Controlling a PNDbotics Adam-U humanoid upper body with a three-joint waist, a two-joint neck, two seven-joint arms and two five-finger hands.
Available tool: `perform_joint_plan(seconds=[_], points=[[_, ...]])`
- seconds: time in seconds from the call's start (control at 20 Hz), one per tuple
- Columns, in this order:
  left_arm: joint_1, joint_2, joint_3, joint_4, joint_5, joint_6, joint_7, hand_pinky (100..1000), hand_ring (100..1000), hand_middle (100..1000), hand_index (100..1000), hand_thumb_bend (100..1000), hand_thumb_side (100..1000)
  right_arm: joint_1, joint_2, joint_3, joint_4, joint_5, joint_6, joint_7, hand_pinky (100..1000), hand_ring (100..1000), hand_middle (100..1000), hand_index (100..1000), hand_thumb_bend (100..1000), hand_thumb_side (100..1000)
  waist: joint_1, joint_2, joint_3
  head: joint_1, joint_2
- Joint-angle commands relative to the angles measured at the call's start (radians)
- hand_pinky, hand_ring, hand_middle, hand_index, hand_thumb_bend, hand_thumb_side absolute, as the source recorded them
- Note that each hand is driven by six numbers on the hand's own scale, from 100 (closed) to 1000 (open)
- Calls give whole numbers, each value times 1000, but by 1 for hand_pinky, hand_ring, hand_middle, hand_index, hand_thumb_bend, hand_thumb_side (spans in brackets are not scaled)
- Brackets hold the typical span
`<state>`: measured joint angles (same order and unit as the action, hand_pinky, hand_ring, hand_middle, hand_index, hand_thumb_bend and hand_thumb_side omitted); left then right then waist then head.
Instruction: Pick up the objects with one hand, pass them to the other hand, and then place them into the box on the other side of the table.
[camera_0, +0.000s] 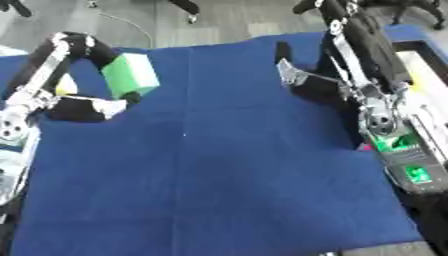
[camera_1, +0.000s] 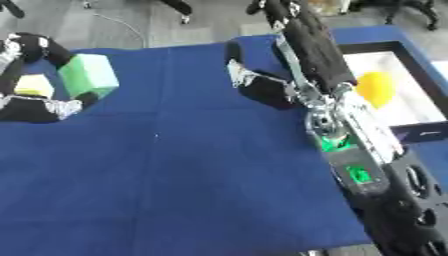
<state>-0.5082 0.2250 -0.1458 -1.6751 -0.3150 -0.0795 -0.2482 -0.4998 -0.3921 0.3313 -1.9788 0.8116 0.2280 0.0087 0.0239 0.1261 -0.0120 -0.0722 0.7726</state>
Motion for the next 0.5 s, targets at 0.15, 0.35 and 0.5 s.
perform_joint_plan(seconds=[0.15, 0.35, 0.5], points=[[-49, -54, -83, 40, 16, -42, 64, 728, 472, 307, 548, 480, 109, -28, -33, -1, -21, 19, 27, 75, 514, 967, 832, 1000, 100, 100, -8, -19, 3, -11, -3], [-73, -72, -115, 50, 19, -60, 72, 730, 474, 309, 549, 475, 111, -41, -40, 5, -21, 75, 32, 135, 575, 971, 862, 1000, 100, 100, -9, -17, 4, -12, -3], [-86, -79, -129, 52, 16, -67, 78, 730, 475, 310, 550, 472, 113, -46, -35, 14, -18, 120, 26, 183, 598, 975, 864, 1000, 100, 121, -9, -16, 4, -12, -3]])
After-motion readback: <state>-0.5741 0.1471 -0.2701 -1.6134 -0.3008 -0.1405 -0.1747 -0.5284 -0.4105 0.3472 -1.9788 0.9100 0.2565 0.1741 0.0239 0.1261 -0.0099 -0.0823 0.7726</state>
